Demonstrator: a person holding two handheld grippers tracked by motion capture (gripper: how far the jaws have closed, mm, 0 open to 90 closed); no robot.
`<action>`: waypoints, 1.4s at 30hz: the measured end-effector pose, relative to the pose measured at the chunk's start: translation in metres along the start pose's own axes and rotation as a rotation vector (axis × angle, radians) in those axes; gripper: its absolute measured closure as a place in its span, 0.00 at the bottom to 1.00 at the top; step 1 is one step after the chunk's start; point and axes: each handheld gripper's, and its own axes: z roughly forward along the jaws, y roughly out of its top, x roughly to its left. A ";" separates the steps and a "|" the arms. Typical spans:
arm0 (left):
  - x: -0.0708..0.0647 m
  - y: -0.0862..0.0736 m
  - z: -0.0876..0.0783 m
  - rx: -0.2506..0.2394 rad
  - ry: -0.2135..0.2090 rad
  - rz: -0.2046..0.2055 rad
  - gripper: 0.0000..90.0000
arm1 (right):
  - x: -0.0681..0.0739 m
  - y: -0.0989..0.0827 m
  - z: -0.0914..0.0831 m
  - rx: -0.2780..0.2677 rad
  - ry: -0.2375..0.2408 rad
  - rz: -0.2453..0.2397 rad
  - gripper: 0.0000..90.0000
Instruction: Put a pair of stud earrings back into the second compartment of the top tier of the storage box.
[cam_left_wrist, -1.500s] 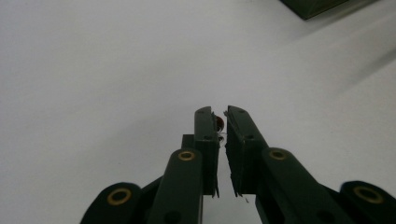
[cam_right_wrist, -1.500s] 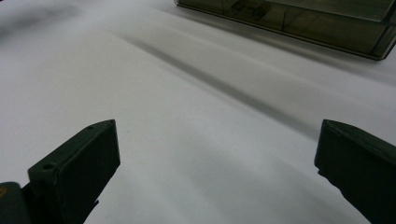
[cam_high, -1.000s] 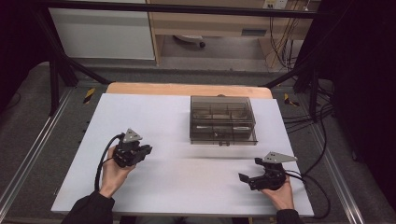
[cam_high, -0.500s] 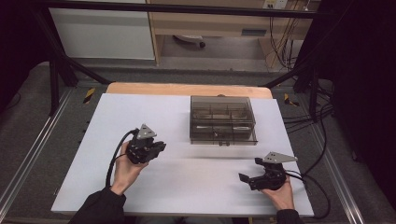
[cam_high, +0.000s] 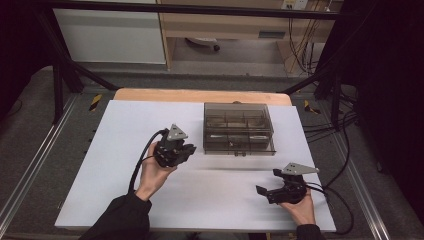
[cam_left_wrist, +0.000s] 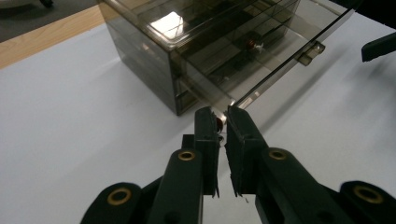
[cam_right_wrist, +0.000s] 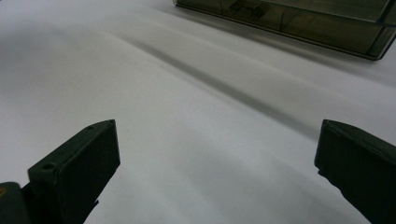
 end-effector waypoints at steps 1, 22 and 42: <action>-0.002 0.003 0.002 0.000 -0.003 0.004 0.91 | 0.000 0.000 0.000 0.000 0.000 0.000 0.01; -0.039 0.049 0.057 0.005 -0.067 0.027 0.91 | 0.000 0.000 0.000 0.002 0.001 -0.003 0.01; -0.056 0.060 0.111 0.037 -0.096 0.031 0.91 | 0.000 0.000 -0.001 0.000 0.007 -0.003 0.01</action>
